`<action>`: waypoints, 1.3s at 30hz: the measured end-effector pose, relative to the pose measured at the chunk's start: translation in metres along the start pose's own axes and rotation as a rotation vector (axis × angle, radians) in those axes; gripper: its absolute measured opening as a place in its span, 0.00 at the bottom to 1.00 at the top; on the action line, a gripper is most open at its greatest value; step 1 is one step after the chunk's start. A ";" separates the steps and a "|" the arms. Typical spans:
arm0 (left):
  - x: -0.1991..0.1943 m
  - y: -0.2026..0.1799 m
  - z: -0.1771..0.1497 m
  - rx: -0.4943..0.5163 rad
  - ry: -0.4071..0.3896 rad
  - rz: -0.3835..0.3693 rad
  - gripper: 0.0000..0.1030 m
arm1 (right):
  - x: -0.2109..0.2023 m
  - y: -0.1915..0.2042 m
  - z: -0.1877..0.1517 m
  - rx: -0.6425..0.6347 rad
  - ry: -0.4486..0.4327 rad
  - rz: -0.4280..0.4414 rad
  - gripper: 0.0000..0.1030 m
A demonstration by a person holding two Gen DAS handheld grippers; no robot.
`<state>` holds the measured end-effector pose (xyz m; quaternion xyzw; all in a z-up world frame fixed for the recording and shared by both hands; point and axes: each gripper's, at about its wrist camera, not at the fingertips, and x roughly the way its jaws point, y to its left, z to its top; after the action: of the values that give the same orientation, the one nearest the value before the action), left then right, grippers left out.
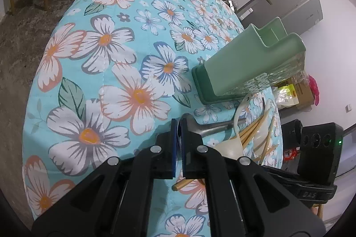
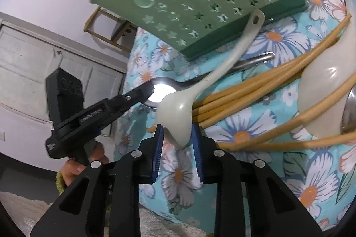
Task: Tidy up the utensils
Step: 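Reach the right gripper to the white ladle handle and close on it, then lift the white ladle up from the pile with the right gripper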
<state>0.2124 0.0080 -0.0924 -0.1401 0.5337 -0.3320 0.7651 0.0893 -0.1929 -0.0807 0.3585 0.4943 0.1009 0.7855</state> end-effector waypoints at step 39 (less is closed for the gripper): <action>-0.059 -0.056 -0.007 0.231 -0.173 0.132 0.02 | -0.035 -0.017 0.001 0.151 -0.133 0.363 0.05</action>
<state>0.1736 0.0067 -0.0205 -0.0436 0.4322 -0.3267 0.8394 0.0703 -0.2232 -0.0670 0.5056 0.3747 0.1794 0.7562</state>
